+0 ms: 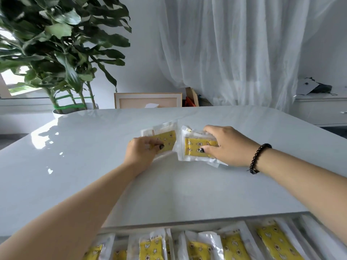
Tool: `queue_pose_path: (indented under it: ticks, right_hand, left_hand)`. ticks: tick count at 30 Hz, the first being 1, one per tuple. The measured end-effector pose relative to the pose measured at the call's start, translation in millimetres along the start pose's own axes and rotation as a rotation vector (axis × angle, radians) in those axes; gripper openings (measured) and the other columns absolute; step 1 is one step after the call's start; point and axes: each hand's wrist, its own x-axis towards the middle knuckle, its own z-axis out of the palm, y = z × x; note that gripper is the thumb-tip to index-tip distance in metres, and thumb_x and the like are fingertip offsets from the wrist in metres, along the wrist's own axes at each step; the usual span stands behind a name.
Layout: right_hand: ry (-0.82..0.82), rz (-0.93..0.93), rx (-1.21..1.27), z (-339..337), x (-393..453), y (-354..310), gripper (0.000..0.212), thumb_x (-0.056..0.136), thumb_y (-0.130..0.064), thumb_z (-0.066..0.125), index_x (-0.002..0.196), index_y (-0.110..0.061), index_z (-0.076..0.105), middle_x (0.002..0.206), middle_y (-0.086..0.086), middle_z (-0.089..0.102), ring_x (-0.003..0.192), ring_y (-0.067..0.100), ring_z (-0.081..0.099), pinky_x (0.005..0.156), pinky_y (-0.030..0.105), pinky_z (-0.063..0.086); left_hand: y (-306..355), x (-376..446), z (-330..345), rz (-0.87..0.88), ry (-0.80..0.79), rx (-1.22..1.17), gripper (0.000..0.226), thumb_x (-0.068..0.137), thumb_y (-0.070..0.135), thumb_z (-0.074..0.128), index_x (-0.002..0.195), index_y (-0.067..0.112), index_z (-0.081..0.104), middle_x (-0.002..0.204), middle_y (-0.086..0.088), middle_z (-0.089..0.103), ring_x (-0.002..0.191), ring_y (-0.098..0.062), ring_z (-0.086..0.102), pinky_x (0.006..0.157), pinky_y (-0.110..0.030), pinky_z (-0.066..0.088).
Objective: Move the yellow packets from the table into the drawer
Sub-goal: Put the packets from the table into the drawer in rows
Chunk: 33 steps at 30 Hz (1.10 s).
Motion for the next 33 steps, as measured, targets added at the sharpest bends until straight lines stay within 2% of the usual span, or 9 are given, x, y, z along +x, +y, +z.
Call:
queue_pose_path:
  ticks: [3, 6, 9, 11, 16, 20, 26, 30, 33]
  right_hand:
    - [-0.040, 0.044, 0.015, -19, -32, -6, 0.011, 0.090, -0.026, 0.057, 0.092, -0.021, 0.047, 0.075, -0.009, 0.050, 0.063, 0.008, 0.046, 0.058, 0.024, 0.038]
    - [-0.041, 0.077, 0.053, -30, -67, -14, 0.012, 0.092, -0.025, 0.056, 0.093, -0.016, 0.047, 0.072, -0.006, 0.051, 0.059, 0.010, 0.047, 0.055, 0.022, 0.037]
    - [-0.083, 0.048, 0.165, -33, -105, -22, 0.020, 0.092, -0.029, 0.058, 0.104, -0.014, 0.051, 0.096, 0.004, 0.064, 0.077, 0.022, 0.062, 0.072, 0.028, 0.049]
    - [-0.152, 0.008, 0.200, -31, -131, -28, 0.026, 0.091, -0.034, 0.058, 0.110, -0.018, 0.051, 0.106, 0.005, 0.064, 0.075, 0.021, 0.062, 0.074, 0.029, 0.052]
    - [-0.347, -0.020, -0.015, -12, -180, -27, 0.009, 0.091, -0.045, 0.053, 0.095, -0.044, 0.045, 0.093, -0.009, 0.060, 0.074, 0.012, 0.055, 0.070, 0.024, 0.044]
    - [-0.463, 0.037, -0.085, 6, -208, -23, 0.026, 0.093, -0.046, 0.050, 0.116, -0.035, 0.049, 0.100, -0.024, 0.049, 0.092, 0.004, 0.051, 0.077, 0.020, 0.041]
    - [-0.596, 0.175, -0.083, 22, -229, -21, 0.041, 0.092, -0.046, 0.050, 0.124, -0.021, 0.049, 0.124, 0.001, 0.053, 0.110, 0.021, 0.056, 0.090, 0.032, 0.047]
    - [-0.633, 0.202, -0.081, 22, -233, -25, 0.037, 0.091, -0.046, 0.052, 0.116, -0.020, 0.049, 0.113, 0.002, 0.055, 0.085, 0.020, 0.058, 0.072, 0.029, 0.046]
    - [-0.675, 0.209, -0.051, 22, -236, -29, 0.039, 0.092, -0.046, 0.052, 0.125, -0.026, 0.045, 0.115, -0.003, 0.051, 0.089, 0.015, 0.057, 0.083, 0.028, 0.049]
  left_hand:
    - [13, -13, -15, -0.050, 0.036, -0.054, 0.027, 0.080, 0.009, 0.071, 0.072, 0.034, 0.070, 0.092, -0.003, 0.072, 0.078, -0.020, 0.064, 0.069, -0.026, 0.052]
    - [39, -34, -35, -0.007, 0.026, -0.028, 0.025, 0.081, 0.013, 0.073, 0.071, 0.036, 0.068, 0.090, 0.005, 0.067, 0.081, -0.018, 0.062, 0.064, -0.022, 0.049]
    - [61, -66, -55, 0.026, 0.000, -0.009, 0.017, 0.081, 0.016, 0.074, 0.076, 0.032, 0.070, 0.088, 0.011, 0.064, 0.075, -0.007, 0.060, 0.057, -0.015, 0.045]
    - [68, -90, -66, 0.037, -0.014, -0.020, 0.017, 0.081, 0.016, 0.074, 0.075, 0.032, 0.071, 0.088, 0.014, 0.065, 0.078, -0.005, 0.061, 0.059, -0.013, 0.046]
    - [72, -142, -79, -0.032, 0.001, -0.090, 0.016, 0.081, 0.014, 0.073, 0.076, 0.029, 0.072, 0.094, 0.013, 0.067, 0.083, -0.010, 0.063, 0.066, -0.018, 0.051]
    - [71, -176, -74, -0.087, -0.045, -0.097, 0.015, 0.080, 0.015, 0.074, 0.076, 0.030, 0.073, 0.093, 0.014, 0.068, 0.081, -0.013, 0.066, 0.057, -0.018, 0.052]
    - [68, -206, -66, -0.093, -0.125, -0.128, 0.017, 0.082, 0.011, 0.072, 0.078, 0.027, 0.074, 0.090, 0.018, 0.068, 0.085, 0.001, 0.064, 0.070, -0.009, 0.045]
    - [63, -210, -66, -0.116, -0.138, -0.125, 0.016, 0.081, 0.011, 0.073, 0.078, 0.027, 0.074, 0.088, 0.015, 0.070, 0.083, -0.002, 0.066, 0.071, -0.013, 0.047]
    - [61, -209, -64, -0.139, -0.139, -0.139, 0.015, 0.081, 0.010, 0.073, 0.079, 0.025, 0.075, 0.089, 0.014, 0.069, 0.083, -0.005, 0.066, 0.067, -0.013, 0.046]
